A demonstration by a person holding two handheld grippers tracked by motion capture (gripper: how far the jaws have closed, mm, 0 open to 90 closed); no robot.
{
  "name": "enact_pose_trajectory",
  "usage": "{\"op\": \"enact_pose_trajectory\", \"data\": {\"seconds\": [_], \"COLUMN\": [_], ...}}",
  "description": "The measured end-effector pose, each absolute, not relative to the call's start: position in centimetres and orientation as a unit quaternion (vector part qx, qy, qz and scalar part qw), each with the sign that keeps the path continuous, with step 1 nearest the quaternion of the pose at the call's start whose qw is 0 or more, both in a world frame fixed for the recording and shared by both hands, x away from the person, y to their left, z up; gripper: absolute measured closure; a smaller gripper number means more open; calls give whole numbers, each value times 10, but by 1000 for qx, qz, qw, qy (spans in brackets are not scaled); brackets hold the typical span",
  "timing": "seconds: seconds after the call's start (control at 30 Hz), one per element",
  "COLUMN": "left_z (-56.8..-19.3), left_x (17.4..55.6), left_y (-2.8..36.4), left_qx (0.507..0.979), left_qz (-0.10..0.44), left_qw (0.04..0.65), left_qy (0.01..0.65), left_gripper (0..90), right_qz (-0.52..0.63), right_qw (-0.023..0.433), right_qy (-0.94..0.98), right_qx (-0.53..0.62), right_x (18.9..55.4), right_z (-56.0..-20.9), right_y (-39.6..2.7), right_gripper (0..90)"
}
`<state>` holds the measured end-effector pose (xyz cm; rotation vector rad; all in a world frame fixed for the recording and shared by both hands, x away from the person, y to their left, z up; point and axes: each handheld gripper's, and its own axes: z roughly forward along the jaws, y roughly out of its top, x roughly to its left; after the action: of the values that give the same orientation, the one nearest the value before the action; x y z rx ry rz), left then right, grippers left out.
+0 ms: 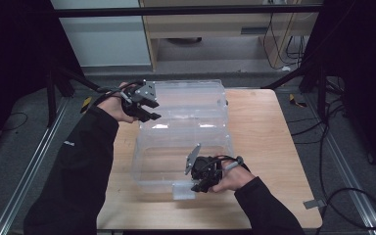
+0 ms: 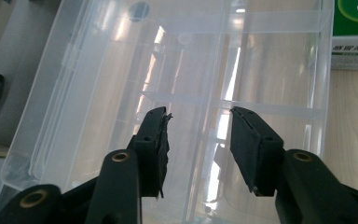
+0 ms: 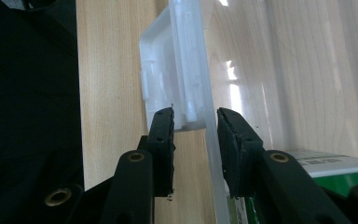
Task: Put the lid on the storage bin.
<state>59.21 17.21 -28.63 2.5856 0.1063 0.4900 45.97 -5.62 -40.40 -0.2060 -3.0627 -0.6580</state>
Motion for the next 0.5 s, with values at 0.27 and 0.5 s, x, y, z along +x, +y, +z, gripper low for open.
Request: {"op": "enact_pose_trajectory", "data": {"seconds": [0.27,0.5], "left_z": [-294,-300], "left_x": [596,602], "left_y": [164,159], "left_qx": [956,961], "left_qz": [172,165], "left_qw": [236,220], "left_qy": [22,10], "left_gripper": [635,725], "right_qz": [-208,-208], "right_qw": [0,2], "right_qy": [-976,-976], "right_qx": [-67,-69], "right_x": [460,460], "right_z": [-404,-404], "right_y": [-56,-56], "right_gripper": [675,675]}}
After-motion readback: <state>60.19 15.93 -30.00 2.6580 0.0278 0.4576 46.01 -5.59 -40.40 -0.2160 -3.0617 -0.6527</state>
